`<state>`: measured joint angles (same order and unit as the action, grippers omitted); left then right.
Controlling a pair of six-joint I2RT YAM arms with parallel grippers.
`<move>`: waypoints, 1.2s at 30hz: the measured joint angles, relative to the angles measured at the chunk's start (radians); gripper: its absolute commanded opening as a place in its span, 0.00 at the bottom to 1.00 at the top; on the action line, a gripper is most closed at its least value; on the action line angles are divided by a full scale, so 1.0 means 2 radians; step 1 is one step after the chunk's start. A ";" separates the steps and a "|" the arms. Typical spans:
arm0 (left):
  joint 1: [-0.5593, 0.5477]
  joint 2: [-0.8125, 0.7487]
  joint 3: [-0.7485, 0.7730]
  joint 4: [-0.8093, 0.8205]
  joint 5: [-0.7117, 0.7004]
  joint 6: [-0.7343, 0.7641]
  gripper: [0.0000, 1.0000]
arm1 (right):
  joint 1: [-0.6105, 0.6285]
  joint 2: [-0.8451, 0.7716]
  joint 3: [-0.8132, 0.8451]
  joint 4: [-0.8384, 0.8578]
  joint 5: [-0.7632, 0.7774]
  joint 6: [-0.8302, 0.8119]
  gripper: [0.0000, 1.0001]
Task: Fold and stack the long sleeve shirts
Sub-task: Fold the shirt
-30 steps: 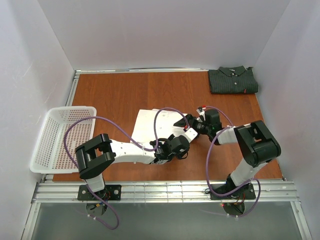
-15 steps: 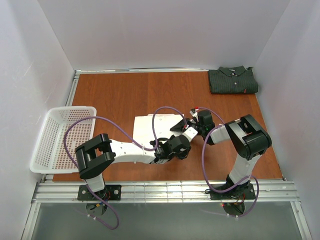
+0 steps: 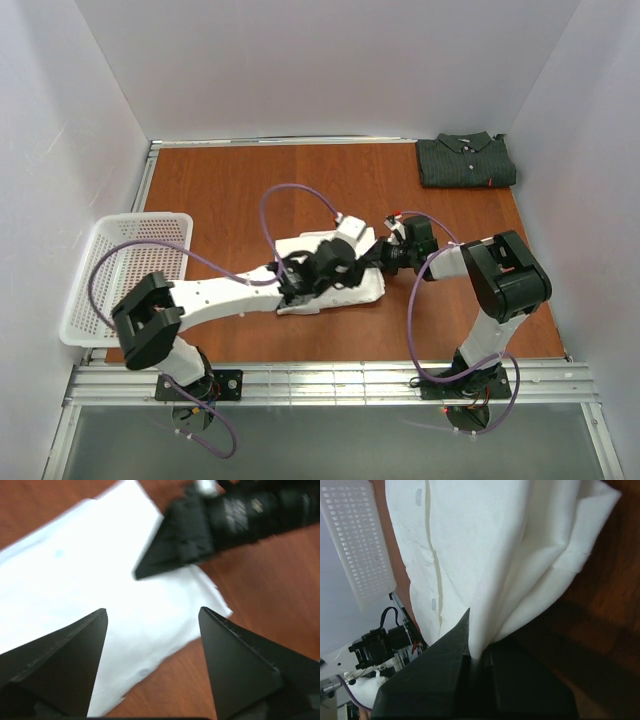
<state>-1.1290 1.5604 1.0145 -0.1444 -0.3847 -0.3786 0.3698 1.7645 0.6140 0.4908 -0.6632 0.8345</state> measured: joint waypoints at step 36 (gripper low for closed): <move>0.245 -0.261 -0.118 -0.085 -0.042 -0.007 0.93 | 0.021 0.053 0.600 -0.883 0.760 -0.386 0.01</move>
<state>-0.6384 1.0393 0.7780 -0.3149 -0.4679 -0.3935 0.4126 1.8698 1.8145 -1.2758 0.8566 0.0624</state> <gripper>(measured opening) 0.935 0.019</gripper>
